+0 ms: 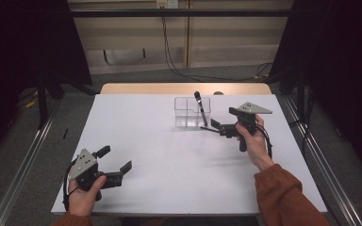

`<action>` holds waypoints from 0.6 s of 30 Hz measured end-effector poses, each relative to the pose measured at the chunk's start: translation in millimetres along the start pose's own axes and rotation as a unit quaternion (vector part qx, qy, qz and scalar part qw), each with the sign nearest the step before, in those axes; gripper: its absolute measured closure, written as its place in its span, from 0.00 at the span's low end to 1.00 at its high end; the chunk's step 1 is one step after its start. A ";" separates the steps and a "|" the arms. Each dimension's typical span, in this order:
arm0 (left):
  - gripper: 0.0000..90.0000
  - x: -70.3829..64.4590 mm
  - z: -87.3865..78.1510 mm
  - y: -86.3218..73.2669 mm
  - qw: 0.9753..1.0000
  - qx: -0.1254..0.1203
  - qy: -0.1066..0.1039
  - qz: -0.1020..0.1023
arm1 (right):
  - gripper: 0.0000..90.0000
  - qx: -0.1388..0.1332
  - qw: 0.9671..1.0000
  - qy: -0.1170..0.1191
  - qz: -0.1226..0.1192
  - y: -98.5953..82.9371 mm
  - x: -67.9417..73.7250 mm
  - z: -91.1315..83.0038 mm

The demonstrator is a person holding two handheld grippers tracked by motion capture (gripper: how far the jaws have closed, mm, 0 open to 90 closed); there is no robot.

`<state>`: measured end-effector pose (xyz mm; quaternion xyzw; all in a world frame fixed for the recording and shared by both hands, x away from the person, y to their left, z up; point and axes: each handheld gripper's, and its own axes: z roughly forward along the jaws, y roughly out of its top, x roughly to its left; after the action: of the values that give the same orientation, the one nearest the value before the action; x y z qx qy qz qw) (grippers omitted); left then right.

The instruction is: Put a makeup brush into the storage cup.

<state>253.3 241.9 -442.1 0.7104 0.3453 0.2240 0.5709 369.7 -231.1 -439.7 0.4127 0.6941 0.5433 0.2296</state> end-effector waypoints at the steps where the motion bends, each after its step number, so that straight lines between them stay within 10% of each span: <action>1: 0.04 0.2 0.0 0.1 1.000 0.001 0.000 0.002 | 0.00 -0.002 1.000 0.002 -0.001 -1.0 0.2 -2.4; 18: 0.04 0.5 -1.3 -1.2 1.000 0.005 0.003 -0.007 | 0.01 0.020 1.000 0.014 -0.012 -15.0 9.6 -38.0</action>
<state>252.4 243.3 -443.0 0.7103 0.3533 0.2198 0.5677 330.4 -245.8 -441.1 0.4014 0.7126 0.5325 0.2179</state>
